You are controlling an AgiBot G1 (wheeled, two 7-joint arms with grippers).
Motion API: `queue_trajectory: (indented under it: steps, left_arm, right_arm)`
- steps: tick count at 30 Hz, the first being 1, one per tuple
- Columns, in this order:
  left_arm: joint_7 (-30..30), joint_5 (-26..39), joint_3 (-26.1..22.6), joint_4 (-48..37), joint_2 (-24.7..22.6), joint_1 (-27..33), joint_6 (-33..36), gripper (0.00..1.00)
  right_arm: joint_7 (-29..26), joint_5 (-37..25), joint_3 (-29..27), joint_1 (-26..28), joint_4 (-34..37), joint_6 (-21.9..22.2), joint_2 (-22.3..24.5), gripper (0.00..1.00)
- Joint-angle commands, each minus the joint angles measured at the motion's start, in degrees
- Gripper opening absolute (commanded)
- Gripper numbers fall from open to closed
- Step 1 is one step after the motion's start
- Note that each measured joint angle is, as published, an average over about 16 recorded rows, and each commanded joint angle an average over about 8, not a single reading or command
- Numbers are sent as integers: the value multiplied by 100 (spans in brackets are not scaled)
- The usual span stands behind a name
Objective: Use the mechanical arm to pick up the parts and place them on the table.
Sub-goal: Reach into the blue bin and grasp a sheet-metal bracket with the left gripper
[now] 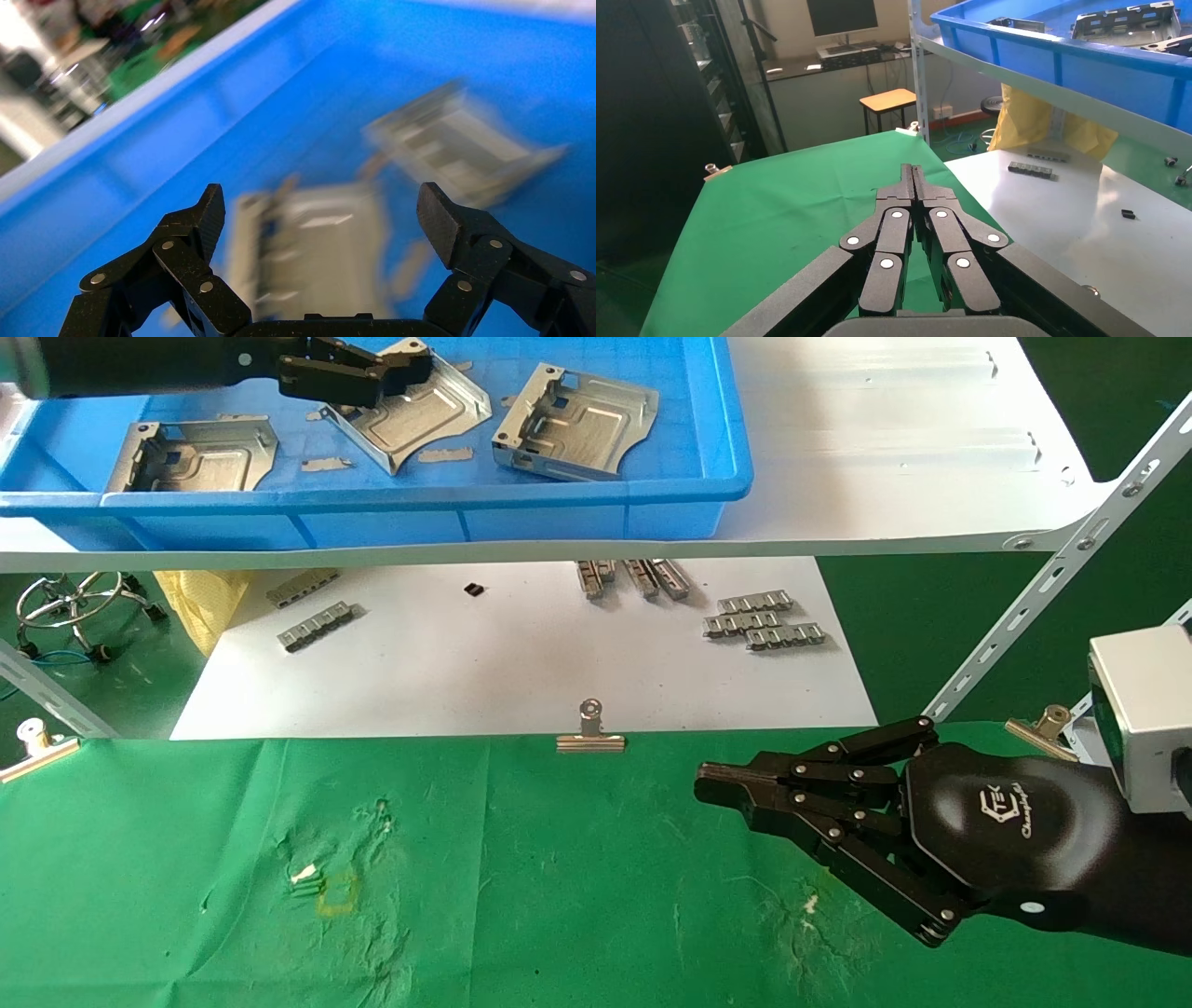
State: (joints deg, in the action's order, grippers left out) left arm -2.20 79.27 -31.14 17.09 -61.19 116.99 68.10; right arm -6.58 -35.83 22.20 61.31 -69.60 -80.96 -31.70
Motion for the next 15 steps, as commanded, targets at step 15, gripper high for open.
queue_trajectory:
  steps: [15]
  left_arm:
    - [15, 656, -374, -1439, -619, 620, -739, 0]
  right_arm:
    - [0, 0, 0, 0, 0, 0, 0, 100]
